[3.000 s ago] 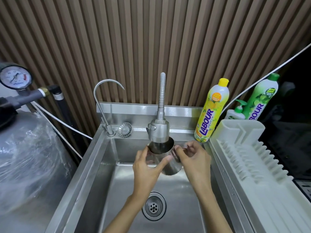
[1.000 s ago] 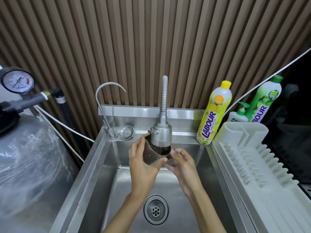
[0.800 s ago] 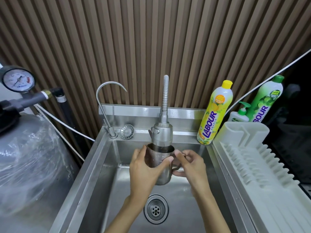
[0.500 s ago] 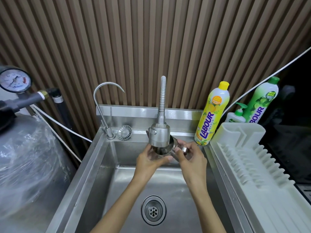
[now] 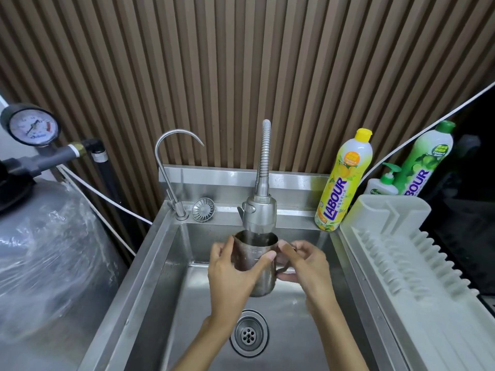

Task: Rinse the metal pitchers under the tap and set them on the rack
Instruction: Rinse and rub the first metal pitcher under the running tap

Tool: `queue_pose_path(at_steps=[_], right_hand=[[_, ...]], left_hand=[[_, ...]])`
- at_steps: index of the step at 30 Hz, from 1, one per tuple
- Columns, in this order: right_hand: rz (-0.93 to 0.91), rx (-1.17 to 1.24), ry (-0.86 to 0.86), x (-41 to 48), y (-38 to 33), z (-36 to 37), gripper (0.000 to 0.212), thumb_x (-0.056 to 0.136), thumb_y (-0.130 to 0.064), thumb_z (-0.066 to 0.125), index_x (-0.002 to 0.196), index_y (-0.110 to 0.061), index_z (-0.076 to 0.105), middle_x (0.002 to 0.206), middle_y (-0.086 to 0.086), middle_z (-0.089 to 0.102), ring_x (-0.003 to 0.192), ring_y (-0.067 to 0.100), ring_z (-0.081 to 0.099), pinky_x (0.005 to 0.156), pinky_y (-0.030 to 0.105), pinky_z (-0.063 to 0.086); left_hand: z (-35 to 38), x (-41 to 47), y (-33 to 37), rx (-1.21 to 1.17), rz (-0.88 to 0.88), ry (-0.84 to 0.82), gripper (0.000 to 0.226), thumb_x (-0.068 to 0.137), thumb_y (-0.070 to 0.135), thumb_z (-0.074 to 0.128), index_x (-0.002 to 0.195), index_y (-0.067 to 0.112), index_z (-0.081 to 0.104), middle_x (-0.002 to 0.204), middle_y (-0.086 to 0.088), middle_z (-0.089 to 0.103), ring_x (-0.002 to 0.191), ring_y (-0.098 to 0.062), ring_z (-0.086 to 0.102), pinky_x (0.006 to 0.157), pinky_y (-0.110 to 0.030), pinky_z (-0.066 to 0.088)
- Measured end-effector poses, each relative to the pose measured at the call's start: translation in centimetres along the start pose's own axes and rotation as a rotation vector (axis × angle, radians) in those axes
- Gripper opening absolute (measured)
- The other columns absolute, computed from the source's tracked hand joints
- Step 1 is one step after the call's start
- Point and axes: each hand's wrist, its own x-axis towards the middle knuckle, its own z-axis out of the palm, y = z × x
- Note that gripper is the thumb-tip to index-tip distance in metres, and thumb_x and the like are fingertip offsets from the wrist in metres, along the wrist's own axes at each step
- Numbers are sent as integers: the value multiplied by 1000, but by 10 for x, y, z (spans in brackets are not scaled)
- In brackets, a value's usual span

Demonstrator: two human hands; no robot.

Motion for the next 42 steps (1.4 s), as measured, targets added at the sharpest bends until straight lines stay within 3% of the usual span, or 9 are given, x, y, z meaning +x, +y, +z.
queue_pose_path(at_steps=[5,9,12,16,22,28,33,37,42], right_hand=[[-271,-427,187,-11,-19,-2,22,82,-21,68,69,-26,50,73,-6,61,71,12,57,67,25,43],[-281,-68,95,-2,-11,1,14,86,-6,61,80,-17,55,100,-12,68,82,-10,62,78,7,45],[-139,302,-69,10,4,6,23,89,-1,55,72,-12,44,110,-1,68,103,16,63,94,32,46],[23,538,-238,13,17,10,19,90,-5,53,73,-7,44,89,19,62,81,25,65,85,35,56],[29,66,-62,1,3,0,20,87,-20,63,77,-3,57,70,11,66,63,16,66,64,39,60],[-309,-496,193,-13,-21,-6,18,81,-22,68,72,-20,52,79,1,68,79,21,63,76,34,47],[-329,-90,98,-1,-9,2,19,87,-1,57,87,-20,55,102,-14,65,83,-10,60,76,10,46],[-112,359,-112,12,8,9,20,91,1,51,76,-10,44,115,6,67,105,20,63,94,35,49],[32,462,-226,8,15,8,15,89,-6,56,77,-7,46,77,13,65,73,21,66,80,39,58]], left_hand=[[11,2,-10,-210,-112,-174,55,48,65,75,88,29,66,84,1,68,79,-9,69,81,-36,57],[18,10,0,-401,-103,-193,70,48,43,83,109,18,61,105,-2,69,98,-13,67,92,-40,52],[15,19,3,-370,7,-134,80,49,26,84,122,27,52,120,9,59,115,-6,57,99,-27,45],[4,18,10,-182,110,-71,88,50,21,86,128,28,47,113,28,41,108,7,48,95,-15,41],[-1,3,4,-58,-9,-3,73,43,70,65,96,20,67,79,14,41,78,-10,54,74,-6,39],[12,-3,-4,-389,-204,-254,54,47,46,87,93,25,68,94,-6,68,86,-8,69,78,-12,50],[23,17,3,-470,-205,-238,55,47,12,91,93,23,62,99,-7,72,90,-17,70,79,-24,53],[12,28,12,-302,-61,-117,77,46,5,88,115,22,59,107,6,63,92,-3,62,77,-4,43],[-1,13,20,-157,39,-23,88,51,15,89,128,27,49,107,24,47,102,0,51,89,-3,35]])
